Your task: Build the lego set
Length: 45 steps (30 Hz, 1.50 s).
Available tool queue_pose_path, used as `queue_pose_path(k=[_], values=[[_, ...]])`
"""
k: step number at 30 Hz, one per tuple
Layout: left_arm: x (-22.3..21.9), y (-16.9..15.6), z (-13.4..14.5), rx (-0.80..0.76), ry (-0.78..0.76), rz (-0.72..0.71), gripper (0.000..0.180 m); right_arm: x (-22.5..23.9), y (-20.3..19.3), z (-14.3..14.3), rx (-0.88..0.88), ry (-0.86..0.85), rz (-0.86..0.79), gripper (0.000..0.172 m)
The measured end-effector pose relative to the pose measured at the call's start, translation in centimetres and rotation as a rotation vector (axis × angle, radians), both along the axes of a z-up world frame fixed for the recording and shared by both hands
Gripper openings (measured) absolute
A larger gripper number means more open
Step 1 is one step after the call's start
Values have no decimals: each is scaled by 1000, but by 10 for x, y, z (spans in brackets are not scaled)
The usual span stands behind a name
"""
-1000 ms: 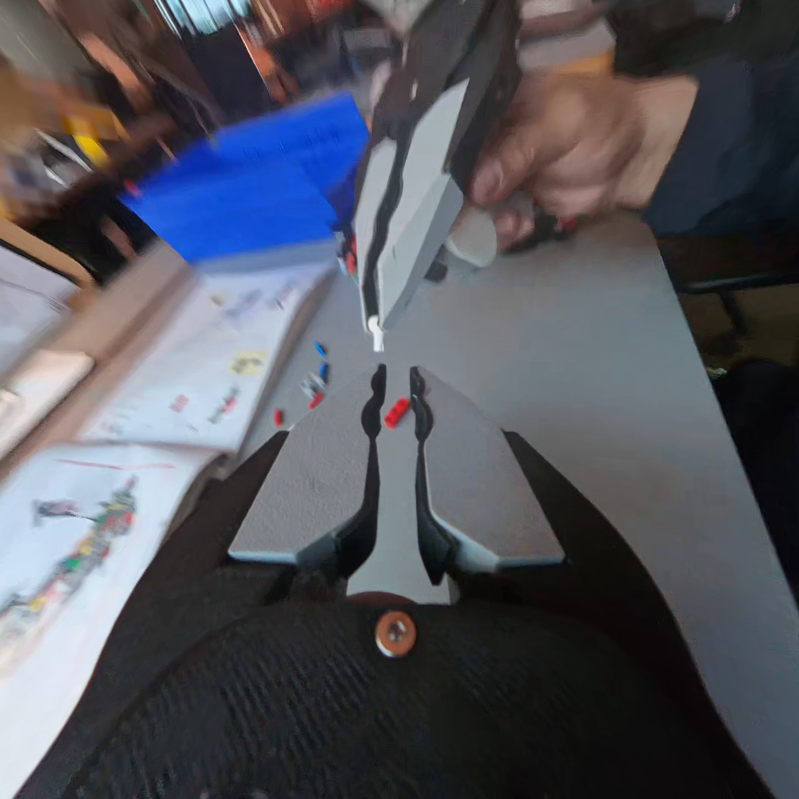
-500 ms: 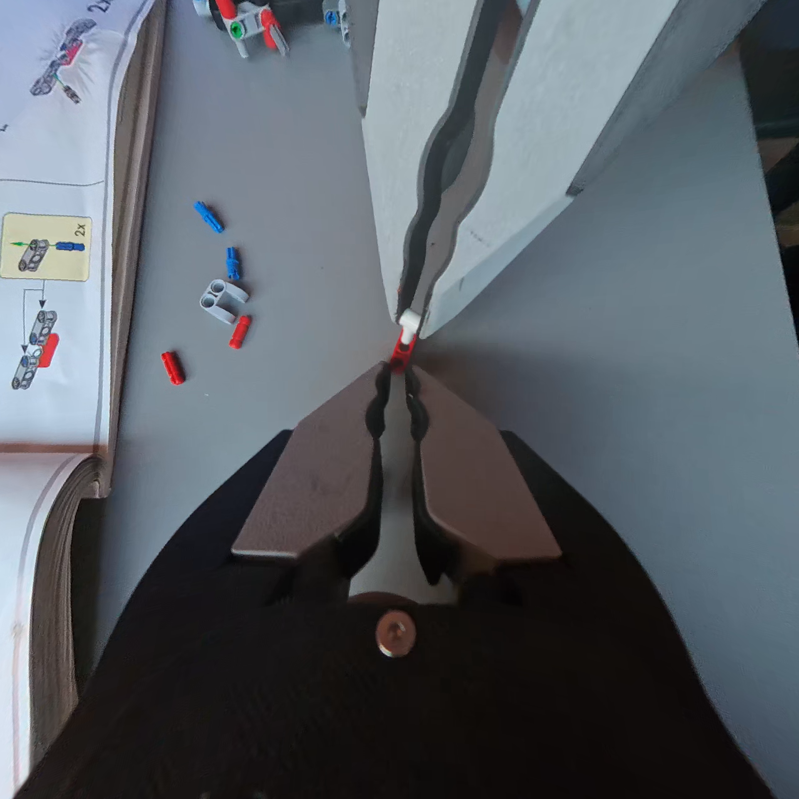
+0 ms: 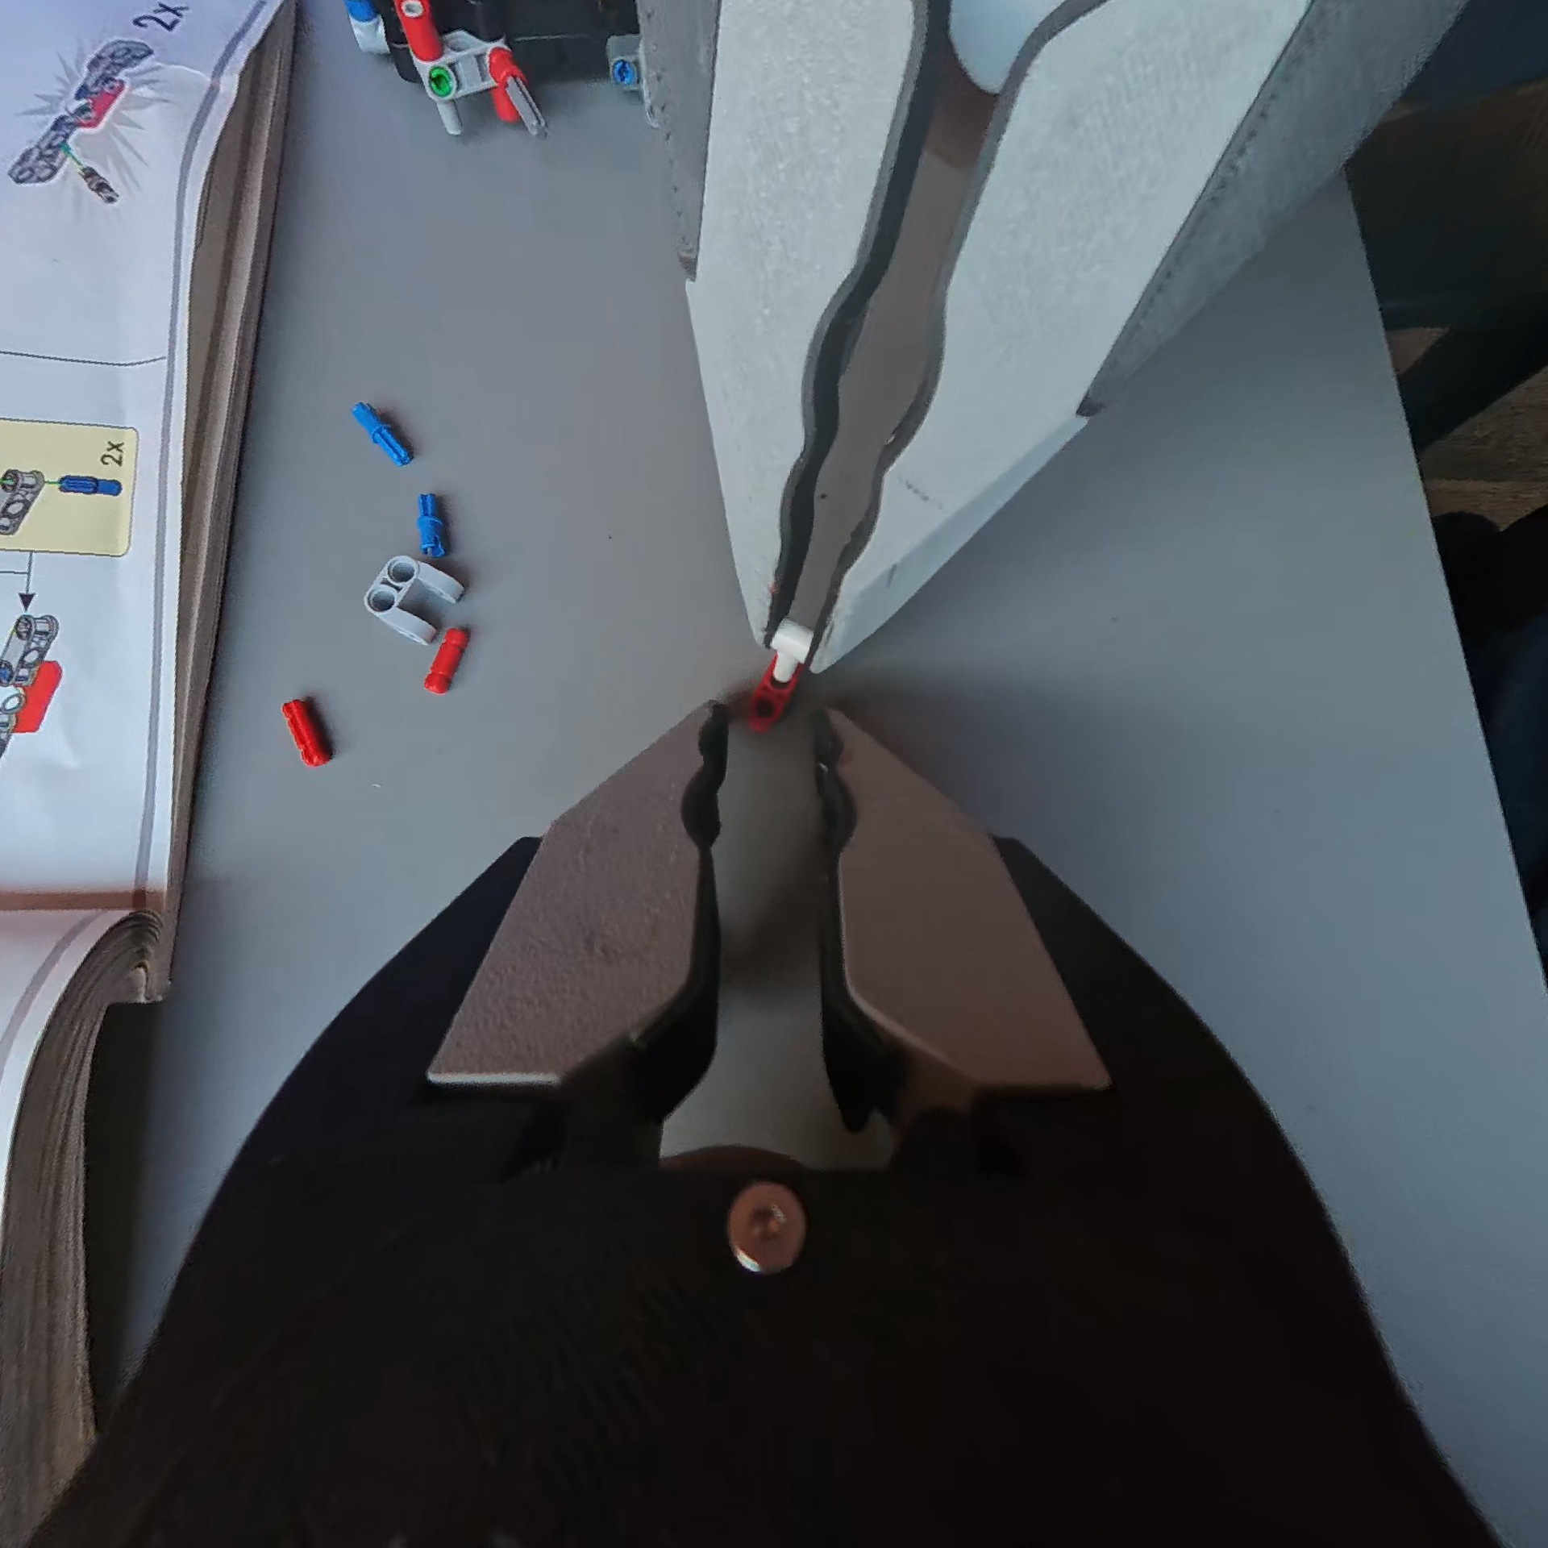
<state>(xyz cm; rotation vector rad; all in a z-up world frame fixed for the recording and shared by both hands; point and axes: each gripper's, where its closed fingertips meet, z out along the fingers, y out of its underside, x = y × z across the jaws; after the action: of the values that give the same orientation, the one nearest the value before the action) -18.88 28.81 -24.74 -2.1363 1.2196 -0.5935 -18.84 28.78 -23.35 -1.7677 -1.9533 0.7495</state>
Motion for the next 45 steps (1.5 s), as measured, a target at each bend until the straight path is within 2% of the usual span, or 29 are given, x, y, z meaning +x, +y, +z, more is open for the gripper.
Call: queue_pose_path(k=[3,13,19,25,30,35,37,39,40,42,45], values=[[-1,2,-1,23,15,-14,5,-1,-2,0,-16,-7,6,4],[3,0,-1,-4,-36,-2,4,4,0,-3,-8,-92,18,5],[3,1,-1,-11,-47,17,4,3,0,-4,120,-232,104,4],[3,1,-1,-12,-47,24,4,6,0,-6,174,-234,141,5],[3,1,-1,-40,-70,42,4,2,1,-11,222,-306,176,5],[3,1,-1,-13,-52,37,4,1,-1,-10,-36,-182,61,5],[3,1,-1,-26,-62,38,4,0,0,-9,-44,-133,41,5],[3,1,-1,-22,-59,38,4,-2,3,-2,-27,-66,8,13],[3,1,-1,-17,-55,37,4,-3,3,6,-38,-15,-7,12],[4,1,-1,-16,-55,39,4,-2,6,20,-58,46,-27,0],[4,2,-1,-24,-61,41,4,4,7,17,-26,-11,-19,0]])
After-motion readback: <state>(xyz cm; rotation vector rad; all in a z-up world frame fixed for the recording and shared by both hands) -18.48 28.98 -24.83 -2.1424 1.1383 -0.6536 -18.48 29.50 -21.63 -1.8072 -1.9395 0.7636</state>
